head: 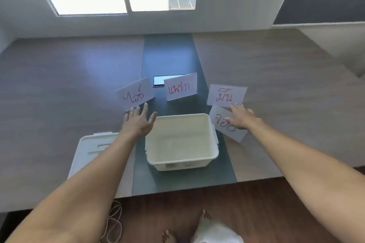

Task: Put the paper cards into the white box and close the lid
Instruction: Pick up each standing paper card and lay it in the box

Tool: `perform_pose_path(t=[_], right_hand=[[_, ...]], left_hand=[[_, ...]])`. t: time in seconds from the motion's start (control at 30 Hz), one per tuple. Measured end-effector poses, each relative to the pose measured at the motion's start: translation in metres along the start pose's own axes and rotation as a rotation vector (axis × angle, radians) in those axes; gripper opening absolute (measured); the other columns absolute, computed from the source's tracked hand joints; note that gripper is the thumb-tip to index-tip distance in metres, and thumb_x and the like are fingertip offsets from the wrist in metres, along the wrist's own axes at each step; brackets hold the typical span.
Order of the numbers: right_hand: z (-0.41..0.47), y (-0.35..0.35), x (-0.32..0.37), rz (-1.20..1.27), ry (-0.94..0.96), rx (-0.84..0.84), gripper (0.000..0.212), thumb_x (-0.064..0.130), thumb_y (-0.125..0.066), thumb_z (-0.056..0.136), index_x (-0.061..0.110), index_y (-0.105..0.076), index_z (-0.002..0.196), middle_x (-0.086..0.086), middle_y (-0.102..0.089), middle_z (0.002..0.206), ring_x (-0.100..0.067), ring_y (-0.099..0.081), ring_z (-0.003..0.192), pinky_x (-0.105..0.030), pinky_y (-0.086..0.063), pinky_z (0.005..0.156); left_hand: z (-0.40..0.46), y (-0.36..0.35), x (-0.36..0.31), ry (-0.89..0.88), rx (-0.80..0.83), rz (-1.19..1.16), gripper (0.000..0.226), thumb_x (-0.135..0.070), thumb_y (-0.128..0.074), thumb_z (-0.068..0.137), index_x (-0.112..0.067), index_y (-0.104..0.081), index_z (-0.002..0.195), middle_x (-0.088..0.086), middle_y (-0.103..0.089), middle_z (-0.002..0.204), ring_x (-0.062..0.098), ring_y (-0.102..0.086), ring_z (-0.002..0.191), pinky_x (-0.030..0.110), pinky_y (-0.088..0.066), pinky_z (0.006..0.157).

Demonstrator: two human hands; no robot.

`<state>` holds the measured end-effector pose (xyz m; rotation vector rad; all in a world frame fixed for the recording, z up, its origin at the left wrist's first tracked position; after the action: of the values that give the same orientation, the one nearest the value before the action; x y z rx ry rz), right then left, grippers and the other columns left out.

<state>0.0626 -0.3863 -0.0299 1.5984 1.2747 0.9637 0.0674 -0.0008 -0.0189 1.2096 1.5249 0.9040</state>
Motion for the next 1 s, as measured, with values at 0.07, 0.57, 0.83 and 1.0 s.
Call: perform_pose_path(t=[0.07,0.57,0.83,1.0], right_hand=[[-0.002,-0.008,-0.001,-0.012,0.004,0.003,0.081,0.043,-0.053,0.098,0.013,-0.010,0.159,-0.011,-0.024,0.164,-0.030,-0.021,0.152,-0.050,-0.022,0.121],[-0.008,-0.015,-0.008,0.083,-0.080,-0.116,0.025,-0.004,-0.047,0.092,0.005,-0.061,0.110,-0.020,-0.066,0.116,-0.042,-0.063,0.105,-0.043,-0.052,0.081],[-0.023,0.058,0.037,0.290,0.001,-0.461,0.022,0.014,-0.055,0.097,0.010,-0.072,0.110,-0.018,-0.073,0.112,-0.042,-0.066,0.102,-0.042,-0.053,0.082],[-0.044,0.104,0.073,0.441,0.137,-0.626,0.023,0.026,-0.057,0.099,0.018,-0.072,0.115,-0.008,-0.077,0.109,-0.031,-0.071,0.097,-0.041,-0.059,0.073]], left_hand=[[-0.009,-0.011,0.006,-0.008,0.001,-0.007,0.069,-0.060,-0.014,0.099,-0.027,-0.001,0.159,0.009,-0.010,0.166,0.028,-0.004,0.154,0.048,-0.006,0.122],[-0.035,-0.058,0.011,-0.153,-0.051,-0.302,0.054,-0.033,-0.016,0.107,-0.023,-0.005,0.159,-0.008,-0.007,0.166,0.015,-0.008,0.153,0.045,-0.028,0.116],[-0.034,-0.060,0.007,-0.149,-0.080,-0.373,0.053,-0.027,-0.017,0.107,-0.021,-0.006,0.159,-0.008,-0.007,0.166,0.012,-0.010,0.153,0.042,-0.027,0.116],[-0.031,-0.060,0.005,-0.157,-0.070,-0.381,0.054,-0.030,-0.017,0.107,-0.021,-0.006,0.159,-0.008,-0.007,0.166,0.014,-0.012,0.153,0.046,-0.030,0.115]])
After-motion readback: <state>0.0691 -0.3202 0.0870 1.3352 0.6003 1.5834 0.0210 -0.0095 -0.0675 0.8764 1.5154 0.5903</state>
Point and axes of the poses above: each hand's wrist, its own z-axis towards the middle knuckle, its own y-axis out of the back of the hand, x = y × z, the point moved 7 cm from there along z, towards the middle knuckle
